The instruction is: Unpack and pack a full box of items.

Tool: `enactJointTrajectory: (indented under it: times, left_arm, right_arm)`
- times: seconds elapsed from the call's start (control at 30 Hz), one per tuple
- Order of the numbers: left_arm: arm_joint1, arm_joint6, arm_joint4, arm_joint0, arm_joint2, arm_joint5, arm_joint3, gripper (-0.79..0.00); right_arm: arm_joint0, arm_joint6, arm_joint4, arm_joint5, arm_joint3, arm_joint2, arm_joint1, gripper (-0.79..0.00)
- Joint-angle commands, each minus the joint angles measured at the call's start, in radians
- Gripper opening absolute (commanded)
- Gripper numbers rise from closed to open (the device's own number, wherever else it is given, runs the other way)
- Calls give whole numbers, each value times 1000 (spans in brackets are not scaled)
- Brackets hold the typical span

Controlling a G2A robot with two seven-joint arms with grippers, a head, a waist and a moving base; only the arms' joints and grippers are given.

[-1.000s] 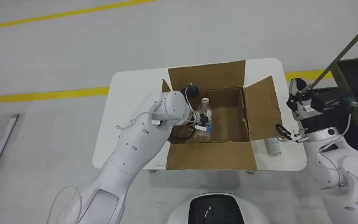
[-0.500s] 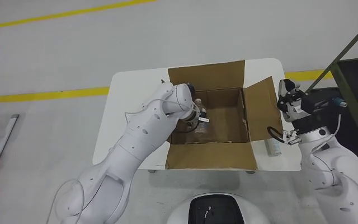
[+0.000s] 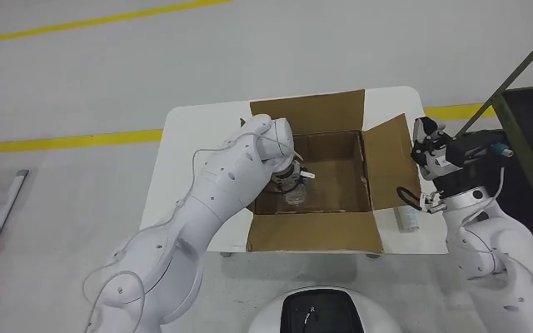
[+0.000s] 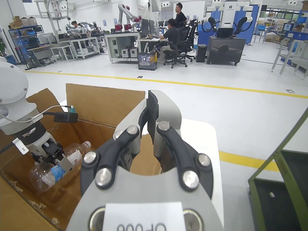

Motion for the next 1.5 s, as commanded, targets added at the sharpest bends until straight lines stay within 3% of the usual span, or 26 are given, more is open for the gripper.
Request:
enactJointTrajectory:
  times: [0.0,0.2,0.37,0.47,0.6,0.87,1.13,1.47]
  left_arm:
    - [-6,-2,-21,-15,23,-2,-1,0]
    - [0,5,-30,-39,20,3,-52,0]
    - [40,78,-26,-54,-50,-54,-164,0]
    - [83,97,23,-60,-88,-49,-261,0]
    - [152,98,152,-47,-117,35,-452,0]
    - [295,124,359,60,-219,124,-769,0]
    - [410,132,492,155,-342,132,-915,0]
    - [556,109,632,318,-603,109,-1071,0]
  right_arm:
    - [-1,3,4,2,1,6,0,-785]
    - [-1,10,25,3,0,31,1,-785]
    - [-2,18,36,6,5,50,3,-785]
    - [-5,22,30,0,12,47,3,-785]
    - [-6,23,25,0,18,34,2,-785]
    - [3,26,15,3,19,15,1,-785]
    - [7,29,14,1,29,5,1,-785]
    - [6,35,10,4,37,-7,0,-785]
